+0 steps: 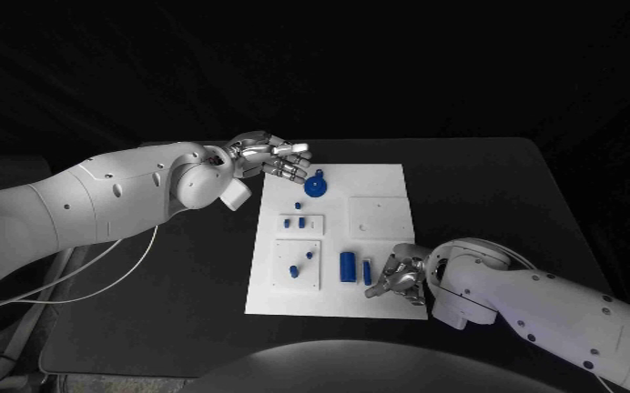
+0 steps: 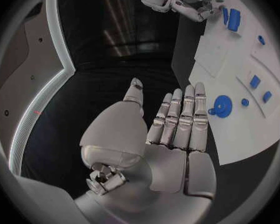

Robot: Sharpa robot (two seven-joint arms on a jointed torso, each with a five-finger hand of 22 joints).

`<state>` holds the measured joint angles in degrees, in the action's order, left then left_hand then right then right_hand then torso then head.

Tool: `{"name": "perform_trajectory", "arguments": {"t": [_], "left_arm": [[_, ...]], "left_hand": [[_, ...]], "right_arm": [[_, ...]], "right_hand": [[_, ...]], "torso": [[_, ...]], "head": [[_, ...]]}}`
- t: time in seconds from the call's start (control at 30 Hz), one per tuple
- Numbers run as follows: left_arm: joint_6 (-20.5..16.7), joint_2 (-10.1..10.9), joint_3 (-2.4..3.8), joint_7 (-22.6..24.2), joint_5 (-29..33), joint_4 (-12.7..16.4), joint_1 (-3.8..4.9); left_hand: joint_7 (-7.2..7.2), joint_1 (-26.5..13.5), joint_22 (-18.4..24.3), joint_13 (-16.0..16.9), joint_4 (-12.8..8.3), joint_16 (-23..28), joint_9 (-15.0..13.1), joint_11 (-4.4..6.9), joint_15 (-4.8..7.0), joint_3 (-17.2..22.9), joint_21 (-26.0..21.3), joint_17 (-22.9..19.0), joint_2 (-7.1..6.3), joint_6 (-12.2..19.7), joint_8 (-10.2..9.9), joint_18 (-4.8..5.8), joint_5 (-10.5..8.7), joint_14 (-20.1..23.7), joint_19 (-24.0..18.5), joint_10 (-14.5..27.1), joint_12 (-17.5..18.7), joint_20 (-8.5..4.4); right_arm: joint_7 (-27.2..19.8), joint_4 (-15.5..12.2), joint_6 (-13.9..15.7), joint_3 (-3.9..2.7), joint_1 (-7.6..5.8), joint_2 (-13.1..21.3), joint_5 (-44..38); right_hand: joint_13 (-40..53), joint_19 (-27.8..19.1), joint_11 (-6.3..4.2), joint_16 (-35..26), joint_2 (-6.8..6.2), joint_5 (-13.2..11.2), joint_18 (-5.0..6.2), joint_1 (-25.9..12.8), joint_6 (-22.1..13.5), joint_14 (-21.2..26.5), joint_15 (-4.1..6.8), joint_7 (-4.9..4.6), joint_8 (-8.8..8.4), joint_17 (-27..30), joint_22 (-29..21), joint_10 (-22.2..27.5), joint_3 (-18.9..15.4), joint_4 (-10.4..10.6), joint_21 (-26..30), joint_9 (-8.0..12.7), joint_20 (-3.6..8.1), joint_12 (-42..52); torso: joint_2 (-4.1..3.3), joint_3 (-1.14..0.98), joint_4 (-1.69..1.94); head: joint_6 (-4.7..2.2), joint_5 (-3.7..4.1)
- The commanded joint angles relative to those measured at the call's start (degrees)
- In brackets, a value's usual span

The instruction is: Assemble the parts on the task board

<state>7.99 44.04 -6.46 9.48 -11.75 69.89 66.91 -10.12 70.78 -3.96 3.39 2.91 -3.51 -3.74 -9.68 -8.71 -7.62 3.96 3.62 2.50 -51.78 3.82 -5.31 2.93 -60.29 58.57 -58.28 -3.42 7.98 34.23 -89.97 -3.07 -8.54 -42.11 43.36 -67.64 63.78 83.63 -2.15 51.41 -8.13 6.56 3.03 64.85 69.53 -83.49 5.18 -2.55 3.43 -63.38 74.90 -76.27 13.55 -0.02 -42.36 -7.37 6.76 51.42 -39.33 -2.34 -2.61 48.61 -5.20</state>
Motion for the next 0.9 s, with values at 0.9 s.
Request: {"name": "perform_trajectory", "arguments": {"t": [0.9], "left_arm": [[0.85, -0.01, 0.00, -0.06, -1.23, -0.17, -0.05]], "left_hand": [[0.02, 0.40, -0.01, 0.00, -0.64, -0.16, 0.03, 0.05, -0.29, 0.00, -0.05, -0.01, 0.15, -0.13, -0.14, 0.68, -0.28, 0.03, -0.12, 0.34, -0.02, 0.06]], "right_arm": [[-1.11, 6.50, 0.55, 0.00, 0.19, -2.39, 1.83]], "right_hand": [[0.68, 0.40, -0.55, 1.00, 5.69, -1.19, -0.32, -7.86, 0.87, -0.29, 0.32, 0.50, 0.27, -0.04, 5.32, -0.60, 13.70, -5.79, -1.76, -1.03, -0.06, 1.06]], "torso": [[0.02, 0.05, 0.02]], "head": [[0.12, 0.42]]}}
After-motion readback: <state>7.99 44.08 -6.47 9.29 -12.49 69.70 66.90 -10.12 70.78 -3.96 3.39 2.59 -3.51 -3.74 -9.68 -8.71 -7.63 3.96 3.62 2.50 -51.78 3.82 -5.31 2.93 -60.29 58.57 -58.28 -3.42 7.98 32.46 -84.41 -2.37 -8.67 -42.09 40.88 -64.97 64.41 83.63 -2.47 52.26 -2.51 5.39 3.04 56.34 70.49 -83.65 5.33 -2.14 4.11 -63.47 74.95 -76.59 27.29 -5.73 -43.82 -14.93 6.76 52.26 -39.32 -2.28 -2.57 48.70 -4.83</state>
